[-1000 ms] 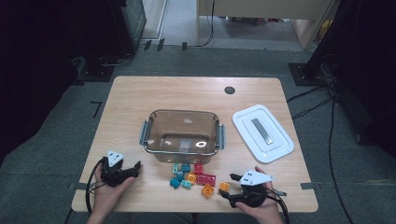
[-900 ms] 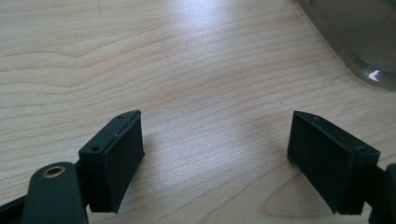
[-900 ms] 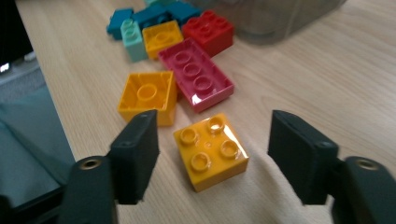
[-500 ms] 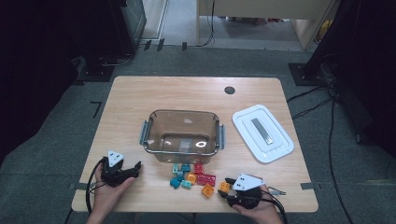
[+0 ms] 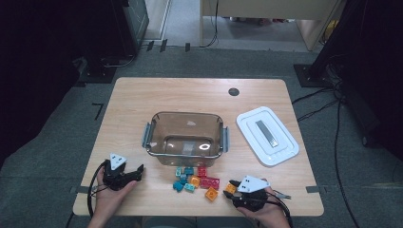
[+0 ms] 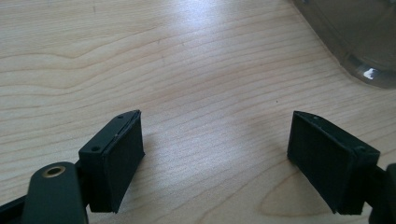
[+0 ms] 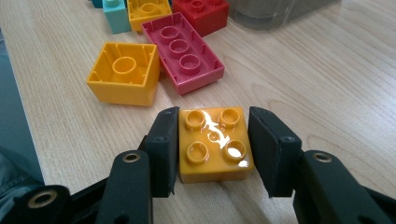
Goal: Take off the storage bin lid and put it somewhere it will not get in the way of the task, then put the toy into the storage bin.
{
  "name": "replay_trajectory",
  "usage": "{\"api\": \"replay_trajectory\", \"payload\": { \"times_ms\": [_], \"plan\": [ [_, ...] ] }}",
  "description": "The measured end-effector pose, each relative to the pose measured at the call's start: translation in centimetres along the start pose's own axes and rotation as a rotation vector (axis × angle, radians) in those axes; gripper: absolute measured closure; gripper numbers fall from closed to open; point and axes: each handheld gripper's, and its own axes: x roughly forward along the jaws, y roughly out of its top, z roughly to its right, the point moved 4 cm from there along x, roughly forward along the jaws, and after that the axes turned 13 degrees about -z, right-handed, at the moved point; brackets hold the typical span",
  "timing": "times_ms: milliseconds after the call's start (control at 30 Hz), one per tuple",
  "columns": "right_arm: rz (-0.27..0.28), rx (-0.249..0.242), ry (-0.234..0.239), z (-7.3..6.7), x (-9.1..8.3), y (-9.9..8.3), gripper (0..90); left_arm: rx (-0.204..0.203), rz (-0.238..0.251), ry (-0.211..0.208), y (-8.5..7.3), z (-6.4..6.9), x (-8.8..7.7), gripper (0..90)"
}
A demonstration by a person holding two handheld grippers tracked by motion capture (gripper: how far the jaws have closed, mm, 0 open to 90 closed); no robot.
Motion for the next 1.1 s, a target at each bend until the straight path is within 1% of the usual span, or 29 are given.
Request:
{"api": "replay_trajectory", "payload": {
  "times_ms": [167, 200, 267, 433, 500, 567, 700, 833, 933, 1000, 1033, 1100],
  "plan": [
    [0.001, 0.013, -0.008, 0.1, 0.0, 0.0, 56.5, 0.003, -0.001, -0.001, 0.0, 0.0, 0.0, 18.4],
    [0.003, 0.018, -0.011, 0.2, 0.0, 0.1, 59.2, 0.002, -0.001, -0.002, 0.0, 0.0, 0.0, 18.4],
    [0.006, 0.030, -0.009, 0.4, 0.0, 0.1, 59.5, 0.002, -0.001, -0.002, 0.0, 0.0, 0.0, 18.4],
    [0.007, 0.048, -0.019, 1.0, 0.1, 0.2, 59.7, 0.003, -0.001, -0.002, 0.0, 0.0, 0.0, 18.4],
    [0.008, 0.058, -0.030, 1.2, 0.1, 0.2, 59.7, 0.004, -0.001, -0.003, 0.1, 0.0, 0.0, 18.4],
    [0.007, 0.076, -0.046, 1.4, 0.0, 0.2, 59.9, 0.004, -0.001, -0.003, 0.1, 0.0, 0.0, 18.4],
    [0.003, 0.094, -0.081, 1.8, -0.2, 0.1, 60.0, 0.006, -0.001, -0.004, 0.1, 0.0, 0.1, 18.4],
    [0.031, 0.122, -0.066, 2.3, -0.6, 0.4, 60.1, 0.006, -0.001, -0.005, 0.1, 0.0, 0.1, 18.4],
    [0.046, 0.136, -0.080, 2.6, -1.0, 0.7, 60.1, 0.006, -0.001, -0.005, 0.1, 0.0, 0.0, 18.4],
    [0.058, 0.156, -0.077, 2.9, -1.3, 0.8, 60.1, 0.007, -0.001, -0.004, 0.1, 0.0, 0.0, 18.4],
    [0.058, 0.156, -0.077, 2.9, -1.3, 0.8, 60.1, 0.007, -0.001, -0.004, 0.1, 0.0, 0.0, 18.4],
    [0.065, 0.168, -0.053, 3.2, -1.6, 0.9, 60.1, 0.008, -0.001, -0.005, 0.1, 0.0, 0.0, 18.4]
  ]
}}
